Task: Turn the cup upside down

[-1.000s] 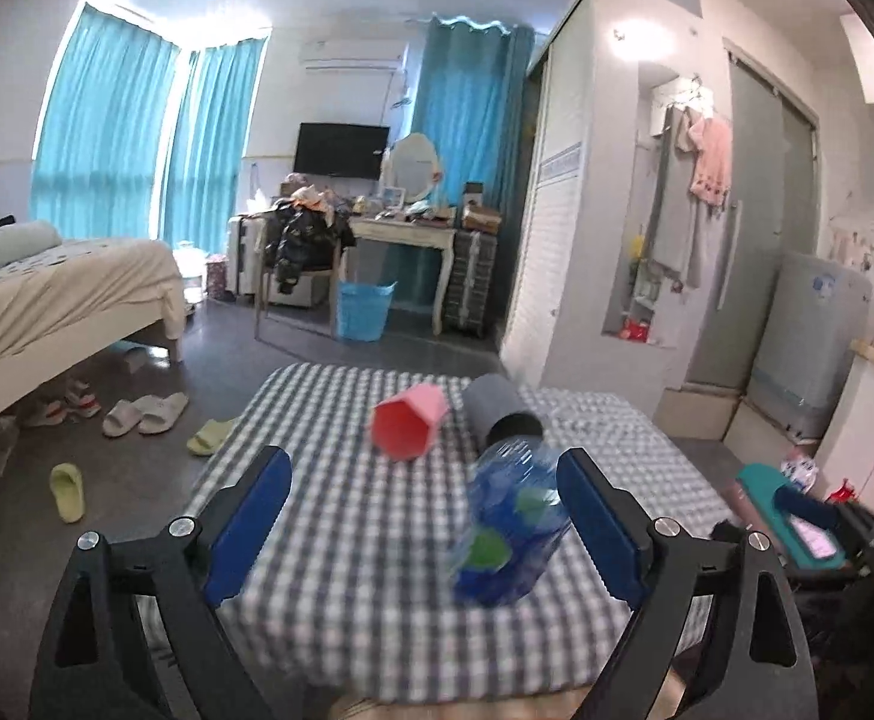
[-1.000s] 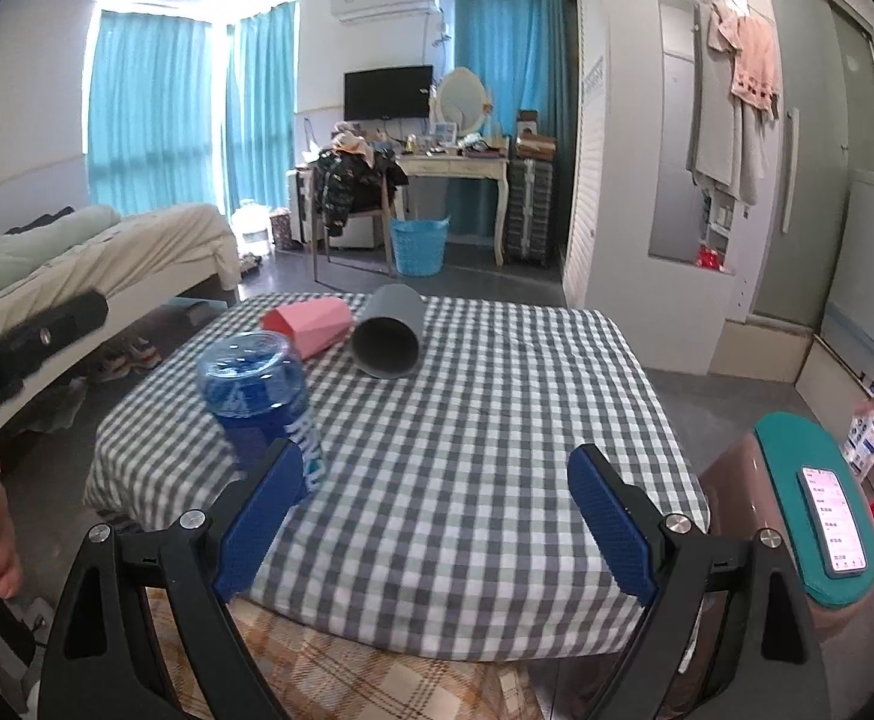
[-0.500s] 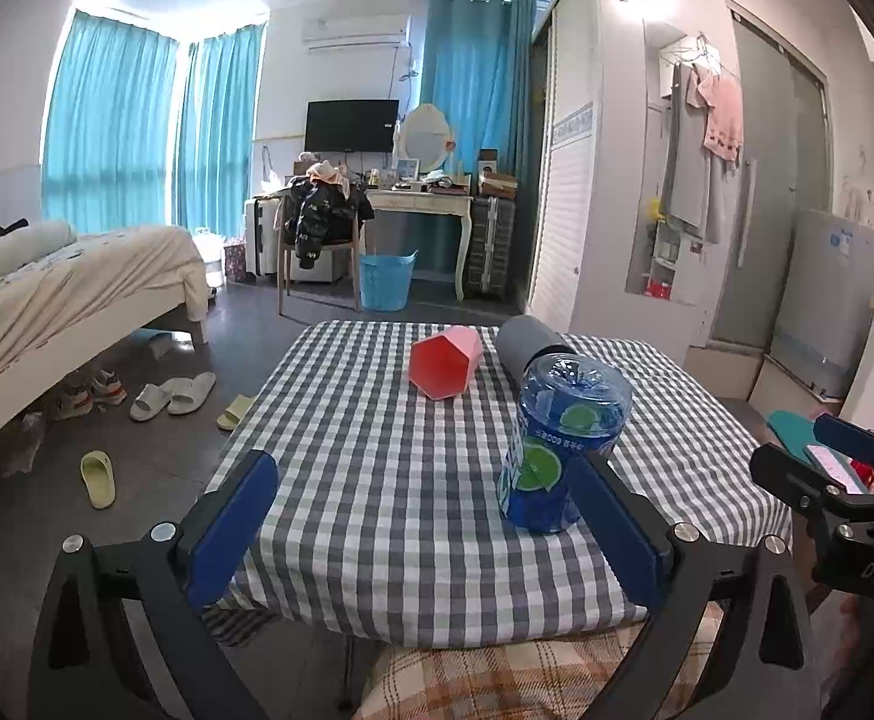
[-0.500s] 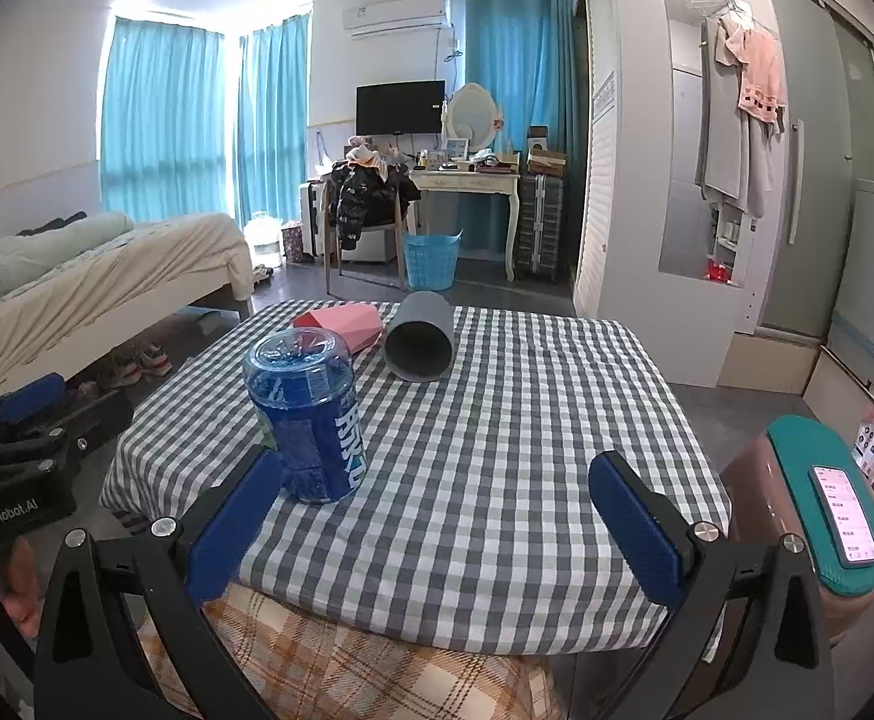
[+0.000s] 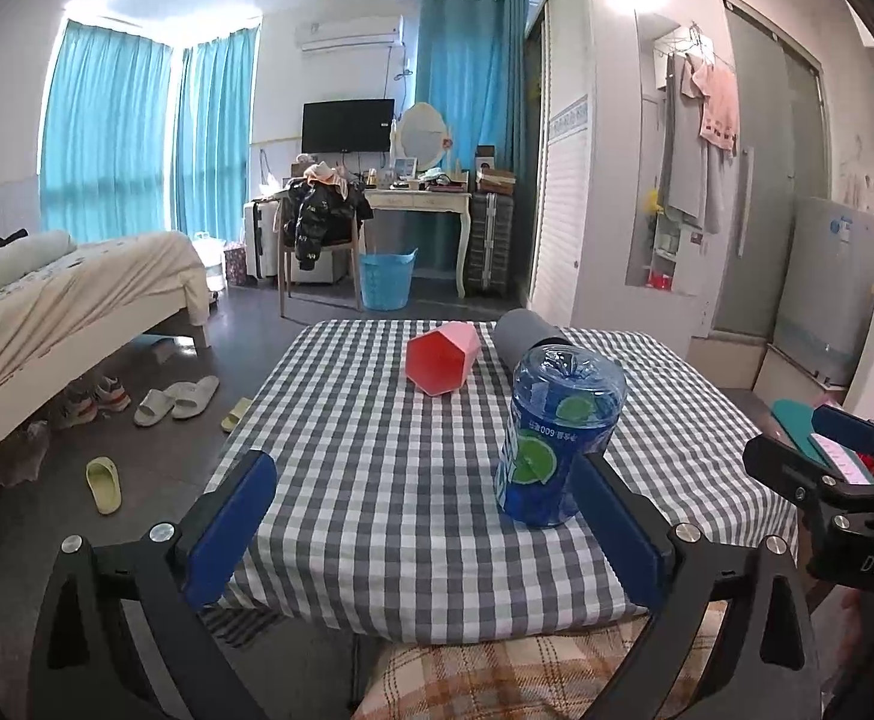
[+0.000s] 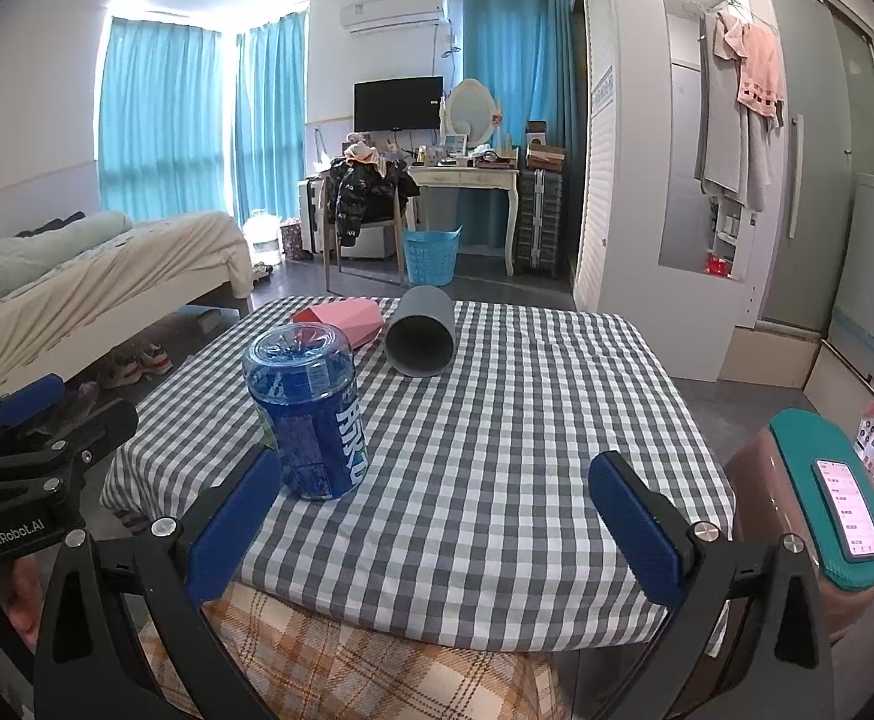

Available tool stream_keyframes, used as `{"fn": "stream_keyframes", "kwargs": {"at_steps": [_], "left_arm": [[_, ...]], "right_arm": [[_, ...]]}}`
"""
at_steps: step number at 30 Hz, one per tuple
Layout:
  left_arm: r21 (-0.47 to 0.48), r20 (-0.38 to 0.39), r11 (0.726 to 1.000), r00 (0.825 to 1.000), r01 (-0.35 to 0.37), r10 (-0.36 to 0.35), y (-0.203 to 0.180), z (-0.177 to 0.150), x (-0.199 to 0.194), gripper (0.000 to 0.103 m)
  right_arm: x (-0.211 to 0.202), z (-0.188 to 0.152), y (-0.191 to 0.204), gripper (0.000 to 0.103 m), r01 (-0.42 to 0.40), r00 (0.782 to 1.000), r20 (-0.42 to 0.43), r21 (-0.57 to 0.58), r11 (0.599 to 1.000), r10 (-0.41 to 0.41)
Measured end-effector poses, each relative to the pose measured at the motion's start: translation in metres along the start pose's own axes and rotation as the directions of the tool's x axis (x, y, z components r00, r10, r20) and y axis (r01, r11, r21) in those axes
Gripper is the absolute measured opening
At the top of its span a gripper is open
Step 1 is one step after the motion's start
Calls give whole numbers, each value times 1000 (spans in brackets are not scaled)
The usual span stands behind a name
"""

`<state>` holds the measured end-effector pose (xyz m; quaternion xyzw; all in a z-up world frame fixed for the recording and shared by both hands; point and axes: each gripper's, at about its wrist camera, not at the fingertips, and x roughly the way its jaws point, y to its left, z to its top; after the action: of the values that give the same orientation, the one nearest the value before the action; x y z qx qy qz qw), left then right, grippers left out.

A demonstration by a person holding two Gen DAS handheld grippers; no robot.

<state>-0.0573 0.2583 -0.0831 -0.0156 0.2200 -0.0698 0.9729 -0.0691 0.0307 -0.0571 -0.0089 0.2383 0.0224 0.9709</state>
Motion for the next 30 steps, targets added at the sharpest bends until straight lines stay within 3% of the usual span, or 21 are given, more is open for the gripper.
{"fn": "stream_keyframes", "kwargs": {"at_steps": [30], "left_arm": [[-2, -25, 1000, 999, -25, 25, 2, -15, 5, 102]], "right_arm": [[9, -8, 6, 103, -6, 1000, -29, 3, 1000, 6]]}}
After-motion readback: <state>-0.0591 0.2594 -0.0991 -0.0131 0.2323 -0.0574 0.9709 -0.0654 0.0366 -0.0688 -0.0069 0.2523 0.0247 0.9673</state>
